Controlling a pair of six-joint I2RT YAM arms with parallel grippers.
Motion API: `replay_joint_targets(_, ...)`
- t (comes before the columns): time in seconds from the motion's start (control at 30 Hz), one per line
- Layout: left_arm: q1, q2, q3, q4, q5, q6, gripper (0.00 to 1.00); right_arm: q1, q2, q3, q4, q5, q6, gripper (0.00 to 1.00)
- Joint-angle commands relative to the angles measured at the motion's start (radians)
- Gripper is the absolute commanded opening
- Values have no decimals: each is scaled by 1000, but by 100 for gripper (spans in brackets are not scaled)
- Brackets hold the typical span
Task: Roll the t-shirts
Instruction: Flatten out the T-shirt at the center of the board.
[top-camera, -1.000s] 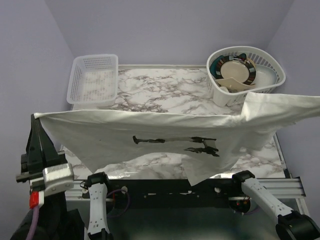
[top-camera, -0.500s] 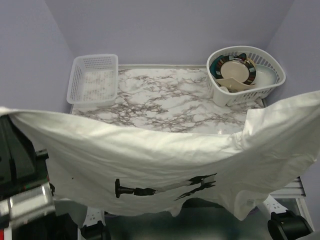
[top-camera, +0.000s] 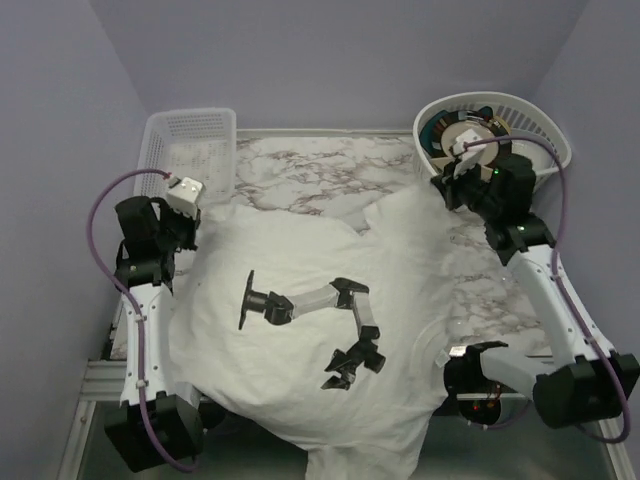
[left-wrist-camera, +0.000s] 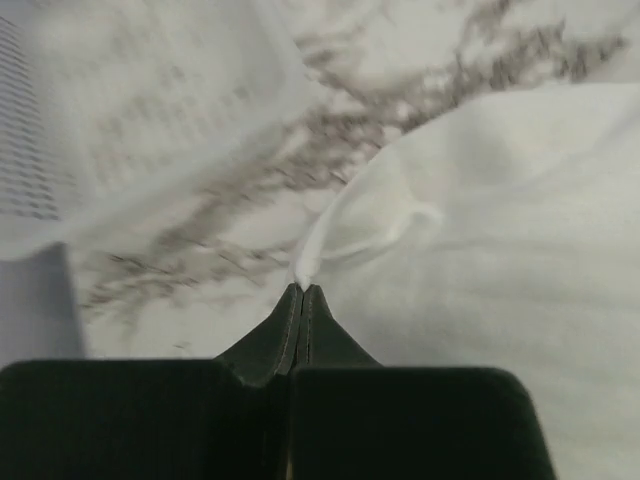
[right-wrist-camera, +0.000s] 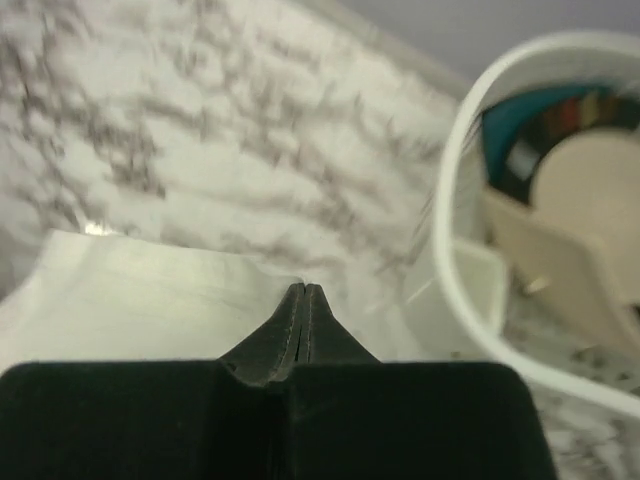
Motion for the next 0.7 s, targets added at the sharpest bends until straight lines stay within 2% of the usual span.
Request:
replay_joint_targets(0.0, -144, 114, -238, 241, -53, 100, 0, 26, 209, -146, 168, -1, -16, 1)
replay_joint_targets(0.07, -175, 252, -310, 327, -133, 143, 0, 27, 382, -131, 203, 42, -46, 0)
replay_joint_targets(0.1, -181, 294, -326, 408, -150, 155, 0, 27, 425, -123, 266, 45, -65, 0)
replay_joint_targets(0.2, -192, 373, -379, 557, -256, 223, 0, 29, 578, -46, 294, 64, -149, 1)
replay_joint_targets(0.27, -192, 389, -381, 565, -300, 278, 0, 27, 633, 45, 289, 96, -185, 0)
replay_joint_targets(0.37, -171, 445, -332, 562, -337, 281, 0, 27, 717, 142, 263, 119, -195, 0)
replay_joint_targets(0.67, -158, 518, -243, 601, -390, 288, 0, 30, 851, 278, 181, 87, -237, 0)
